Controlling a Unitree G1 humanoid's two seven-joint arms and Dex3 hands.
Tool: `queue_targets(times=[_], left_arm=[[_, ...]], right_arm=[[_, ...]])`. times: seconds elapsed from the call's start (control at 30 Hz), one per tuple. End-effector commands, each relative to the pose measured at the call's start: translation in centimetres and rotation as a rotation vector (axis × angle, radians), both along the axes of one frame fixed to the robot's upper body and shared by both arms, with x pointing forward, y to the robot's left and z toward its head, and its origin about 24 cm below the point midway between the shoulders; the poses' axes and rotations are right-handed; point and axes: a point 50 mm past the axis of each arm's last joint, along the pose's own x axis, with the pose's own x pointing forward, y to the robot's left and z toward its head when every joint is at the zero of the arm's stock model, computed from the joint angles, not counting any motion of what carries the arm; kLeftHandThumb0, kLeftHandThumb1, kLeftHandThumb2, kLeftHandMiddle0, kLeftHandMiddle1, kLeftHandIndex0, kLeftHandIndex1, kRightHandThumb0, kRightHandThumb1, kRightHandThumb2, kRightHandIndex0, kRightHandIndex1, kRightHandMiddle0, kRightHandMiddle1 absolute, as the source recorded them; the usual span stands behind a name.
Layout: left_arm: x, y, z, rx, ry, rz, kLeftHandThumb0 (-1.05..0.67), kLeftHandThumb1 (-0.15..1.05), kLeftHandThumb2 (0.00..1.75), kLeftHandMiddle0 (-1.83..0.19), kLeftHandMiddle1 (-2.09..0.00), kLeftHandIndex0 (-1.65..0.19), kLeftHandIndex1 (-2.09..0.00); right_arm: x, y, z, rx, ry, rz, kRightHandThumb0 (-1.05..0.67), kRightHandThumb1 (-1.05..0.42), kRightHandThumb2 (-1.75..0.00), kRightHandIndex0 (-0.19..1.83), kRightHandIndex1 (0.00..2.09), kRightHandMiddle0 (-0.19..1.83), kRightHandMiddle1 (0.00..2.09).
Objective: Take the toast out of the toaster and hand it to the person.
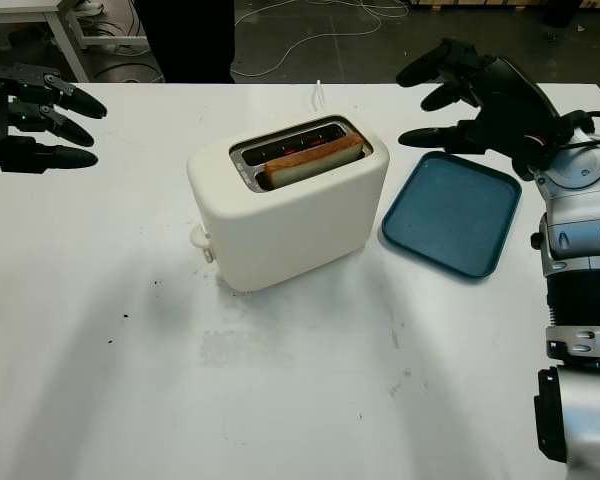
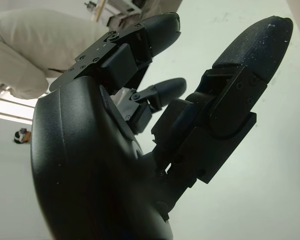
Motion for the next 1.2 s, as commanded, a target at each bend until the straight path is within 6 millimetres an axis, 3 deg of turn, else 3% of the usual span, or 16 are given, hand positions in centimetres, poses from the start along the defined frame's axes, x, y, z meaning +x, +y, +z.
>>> queue_targets(times=[0.0, 1.17], left_arm=[[-0.01, 0.0, -0.13, -0.013, 0.003, -0.005, -1.05, 0.57, 0.0, -0.78, -0.85, -0.84, -0.62], [0.03, -0.03, -0.18, -0.013, 0.003, -0.009, -1.05, 0.57, 0.0, -0.78, -0.86, -0.84, -0.62]], right_arm=[[-0.15, -0.09, -0.04, -0.021, -0.015, 0.0, -0.88, -0.8, 0.0, 0.11, 1.23, 0.23, 0.92], [-0.16, -0.26, -0.36, -0.01, -0.017, 0.011, -0.87, -0.81, 0.0, 0.11, 1.23, 0.24, 0.92]])
